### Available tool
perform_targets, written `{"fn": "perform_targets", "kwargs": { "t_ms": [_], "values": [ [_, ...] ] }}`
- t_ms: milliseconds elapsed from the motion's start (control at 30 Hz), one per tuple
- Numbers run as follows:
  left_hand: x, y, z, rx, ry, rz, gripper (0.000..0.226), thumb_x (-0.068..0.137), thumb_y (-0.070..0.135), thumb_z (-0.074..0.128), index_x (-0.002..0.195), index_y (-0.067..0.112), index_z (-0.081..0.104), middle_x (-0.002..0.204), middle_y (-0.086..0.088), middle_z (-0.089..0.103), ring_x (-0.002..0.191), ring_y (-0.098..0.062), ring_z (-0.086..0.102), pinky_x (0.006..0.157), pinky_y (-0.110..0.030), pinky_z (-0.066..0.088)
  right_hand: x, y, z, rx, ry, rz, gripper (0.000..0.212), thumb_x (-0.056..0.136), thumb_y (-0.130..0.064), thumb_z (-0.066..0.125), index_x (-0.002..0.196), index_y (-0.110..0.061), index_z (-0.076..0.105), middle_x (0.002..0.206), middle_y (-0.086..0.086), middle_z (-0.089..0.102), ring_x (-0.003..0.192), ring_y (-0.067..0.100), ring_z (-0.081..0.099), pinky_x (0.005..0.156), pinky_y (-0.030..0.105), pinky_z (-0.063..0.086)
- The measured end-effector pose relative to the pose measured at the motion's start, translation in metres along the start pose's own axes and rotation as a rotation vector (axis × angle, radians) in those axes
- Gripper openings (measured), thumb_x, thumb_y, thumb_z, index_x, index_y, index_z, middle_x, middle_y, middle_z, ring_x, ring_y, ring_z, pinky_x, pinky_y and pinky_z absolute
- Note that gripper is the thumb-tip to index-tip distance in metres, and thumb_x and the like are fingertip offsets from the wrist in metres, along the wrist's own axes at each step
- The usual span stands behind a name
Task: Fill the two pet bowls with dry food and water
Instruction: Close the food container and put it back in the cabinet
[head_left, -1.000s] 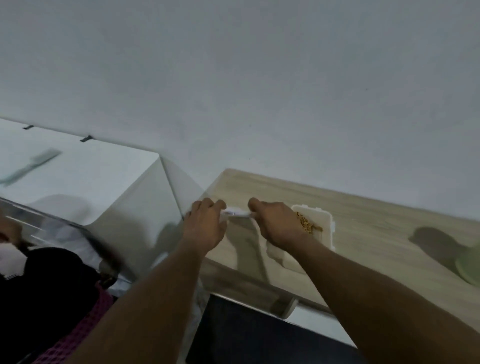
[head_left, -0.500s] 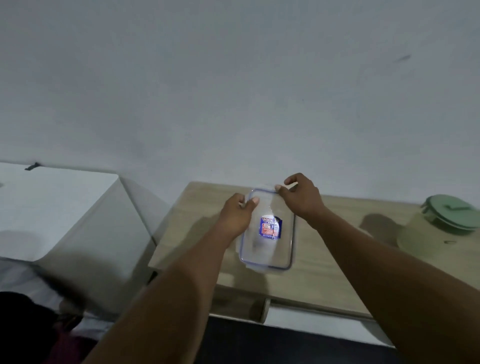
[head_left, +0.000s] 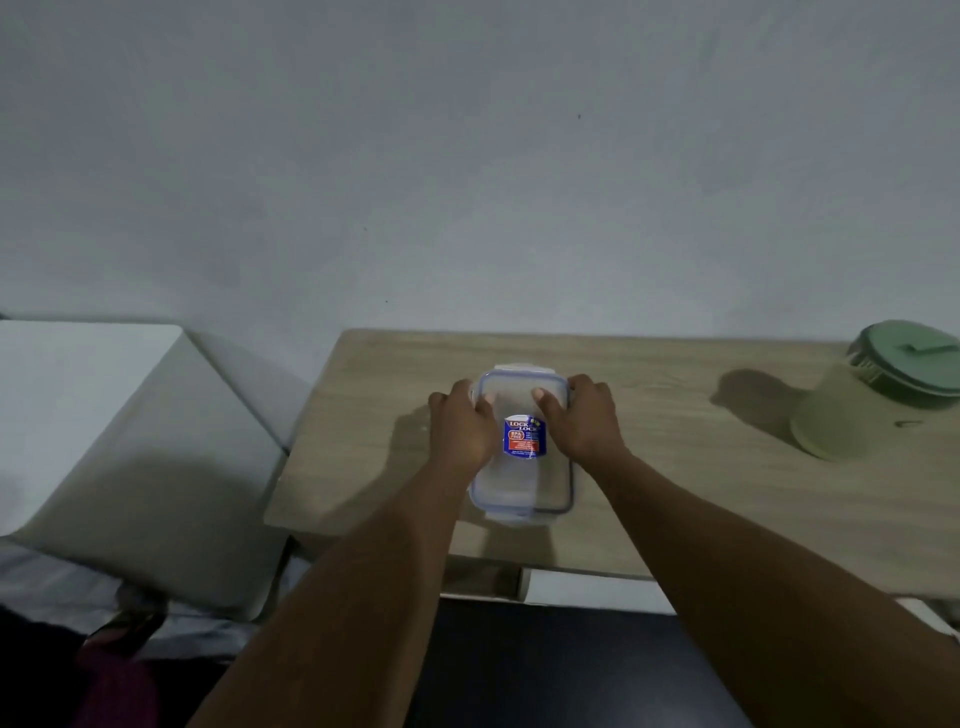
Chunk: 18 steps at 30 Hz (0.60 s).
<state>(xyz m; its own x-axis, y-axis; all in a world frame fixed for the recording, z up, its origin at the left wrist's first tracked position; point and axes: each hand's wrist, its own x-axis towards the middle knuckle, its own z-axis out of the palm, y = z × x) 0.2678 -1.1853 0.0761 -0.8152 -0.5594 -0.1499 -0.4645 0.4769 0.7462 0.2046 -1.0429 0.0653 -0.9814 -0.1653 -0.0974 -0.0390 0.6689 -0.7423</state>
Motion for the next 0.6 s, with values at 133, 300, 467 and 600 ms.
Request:
{"fn": "perform_targets", "kwargs": {
  "t_ms": [133,300,467,600],
  "values": [
    [0.009,-0.005,0.012,0.077,0.004,-0.004,0.038,0.102,0.025,0.047,0.138,0.013,0.053,0.130,-0.018,0.047,0.119,-0.036,0.052,0.103,-0.039,0.041,0.011,0.001,0.012,-0.127,0.045,0.034,0.051,0.099,-0.047,0.055,0.134,-0.009,0.051,0.134,0.018,0.046,0.125,0.038,0.046,0.099,0.045,0.043],
    [0.012,-0.015,0.029,0.036,0.009,0.070,0.035,0.104,0.022,0.042,0.136,0.012,0.052,0.124,-0.017,0.055,0.115,-0.034,0.054,0.097,-0.040,0.043,0.015,0.014,0.030,-0.089,0.096,0.007,0.045,0.102,-0.042,0.051,0.137,-0.014,0.048,0.134,0.018,0.046,0.123,0.040,0.047,0.097,0.047,0.044],
    [0.014,-0.019,0.036,-0.081,0.020,0.085,0.030,0.106,0.029,0.035,0.130,0.024,0.052,0.111,-0.005,0.066,0.099,-0.028,0.064,0.084,-0.038,0.052,0.020,0.023,0.036,0.050,0.085,-0.035,0.041,0.104,-0.037,0.048,0.136,-0.012,0.048,0.129,0.020,0.051,0.116,0.039,0.054,0.094,0.041,0.046],
    [0.012,-0.018,0.031,-0.126,-0.022,0.088,0.032,0.108,0.029,0.033,0.133,0.024,0.051,0.103,0.005,0.063,0.085,-0.013,0.056,0.071,-0.024,0.037,0.025,0.031,0.037,0.123,0.066,-0.082,0.040,0.105,-0.038,0.047,0.136,-0.012,0.048,0.124,0.017,0.058,0.111,0.031,0.058,0.089,0.033,0.045]
  ]
}}
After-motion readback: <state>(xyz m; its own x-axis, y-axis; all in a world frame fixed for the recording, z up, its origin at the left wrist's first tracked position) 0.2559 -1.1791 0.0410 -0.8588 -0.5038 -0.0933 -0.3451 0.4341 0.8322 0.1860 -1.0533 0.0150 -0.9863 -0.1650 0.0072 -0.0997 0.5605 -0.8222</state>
